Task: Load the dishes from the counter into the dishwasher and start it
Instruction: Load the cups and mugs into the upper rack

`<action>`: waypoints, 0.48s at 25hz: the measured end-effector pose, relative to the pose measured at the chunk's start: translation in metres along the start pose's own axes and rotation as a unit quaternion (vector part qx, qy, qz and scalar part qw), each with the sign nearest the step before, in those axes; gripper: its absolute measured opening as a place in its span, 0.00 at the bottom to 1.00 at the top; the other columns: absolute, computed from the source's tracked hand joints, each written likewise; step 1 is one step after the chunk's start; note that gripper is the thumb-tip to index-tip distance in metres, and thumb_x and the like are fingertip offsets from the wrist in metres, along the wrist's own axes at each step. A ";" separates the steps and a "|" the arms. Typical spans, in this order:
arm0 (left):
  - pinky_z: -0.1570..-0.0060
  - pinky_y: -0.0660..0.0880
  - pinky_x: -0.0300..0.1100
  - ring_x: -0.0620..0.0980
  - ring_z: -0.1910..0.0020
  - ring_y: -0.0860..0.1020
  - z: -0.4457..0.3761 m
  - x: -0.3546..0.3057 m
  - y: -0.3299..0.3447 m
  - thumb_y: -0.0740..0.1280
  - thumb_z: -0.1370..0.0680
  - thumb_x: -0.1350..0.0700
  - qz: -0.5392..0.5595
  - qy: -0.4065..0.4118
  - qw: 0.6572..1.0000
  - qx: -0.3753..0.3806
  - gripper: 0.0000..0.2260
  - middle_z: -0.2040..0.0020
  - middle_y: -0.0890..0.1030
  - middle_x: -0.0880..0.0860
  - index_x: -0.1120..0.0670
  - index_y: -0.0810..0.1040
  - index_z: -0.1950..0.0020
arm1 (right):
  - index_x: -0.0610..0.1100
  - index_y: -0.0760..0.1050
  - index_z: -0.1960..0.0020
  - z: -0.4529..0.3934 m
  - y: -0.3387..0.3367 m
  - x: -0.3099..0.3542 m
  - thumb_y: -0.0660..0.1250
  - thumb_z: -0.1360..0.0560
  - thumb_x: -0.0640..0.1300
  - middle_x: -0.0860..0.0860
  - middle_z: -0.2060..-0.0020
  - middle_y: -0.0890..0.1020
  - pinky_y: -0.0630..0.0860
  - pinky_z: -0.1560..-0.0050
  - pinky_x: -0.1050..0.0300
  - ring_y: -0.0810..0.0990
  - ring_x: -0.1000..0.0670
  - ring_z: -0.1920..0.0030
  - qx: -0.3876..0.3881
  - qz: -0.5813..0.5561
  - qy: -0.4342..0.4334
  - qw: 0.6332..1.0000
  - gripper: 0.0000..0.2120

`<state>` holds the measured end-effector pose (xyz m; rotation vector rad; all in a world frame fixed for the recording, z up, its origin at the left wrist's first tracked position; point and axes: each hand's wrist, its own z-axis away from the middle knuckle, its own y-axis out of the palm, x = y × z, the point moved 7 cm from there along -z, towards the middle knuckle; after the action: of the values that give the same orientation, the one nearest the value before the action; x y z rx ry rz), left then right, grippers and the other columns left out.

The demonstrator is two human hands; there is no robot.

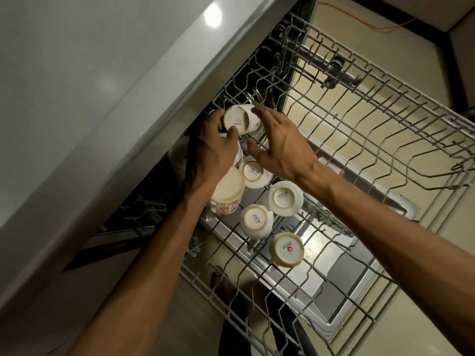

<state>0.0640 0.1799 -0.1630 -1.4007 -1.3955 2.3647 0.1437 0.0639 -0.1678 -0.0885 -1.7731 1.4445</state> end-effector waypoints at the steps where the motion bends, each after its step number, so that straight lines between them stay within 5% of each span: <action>1: 0.49 0.65 0.33 0.53 0.35 0.74 0.011 -0.005 -0.003 0.64 0.20 0.53 0.000 0.010 1.000 -0.003 0.19 0.33 0.76 0.55 0.55 0.72 0.30 | 0.35 0.64 0.28 0.009 -0.007 0.005 0.66 0.24 0.49 0.39 0.31 0.72 0.69 0.31 0.46 0.72 0.41 0.32 -0.017 -0.018 0.004 1.000 0.30; 8: 0.38 0.70 0.37 0.47 0.34 0.73 0.102 -0.037 -0.031 0.64 0.20 0.53 0.085 0.028 0.996 -0.009 0.19 0.32 0.76 0.53 0.54 0.72 0.29 | 0.42 0.68 0.29 0.076 -0.054 0.038 0.63 0.20 0.50 0.46 0.34 0.77 0.70 0.37 0.57 0.75 0.48 0.35 -0.051 -0.062 0.033 0.996 0.23; 12: 0.41 0.68 0.24 0.35 0.37 0.72 0.151 -0.059 -0.066 0.65 0.19 0.56 0.143 0.048 0.988 -0.023 0.17 0.34 0.77 0.47 0.53 0.73 0.30 | 0.44 0.72 0.31 0.109 -0.087 0.075 0.59 0.19 0.53 0.49 0.35 0.77 0.72 0.34 0.54 0.74 0.52 0.34 -0.058 -0.066 0.012 0.996 0.20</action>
<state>-0.0346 0.0913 -0.0498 -1.8110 -1.3109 2.3993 0.0633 -0.0116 -0.0540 -0.0473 -1.8070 1.2420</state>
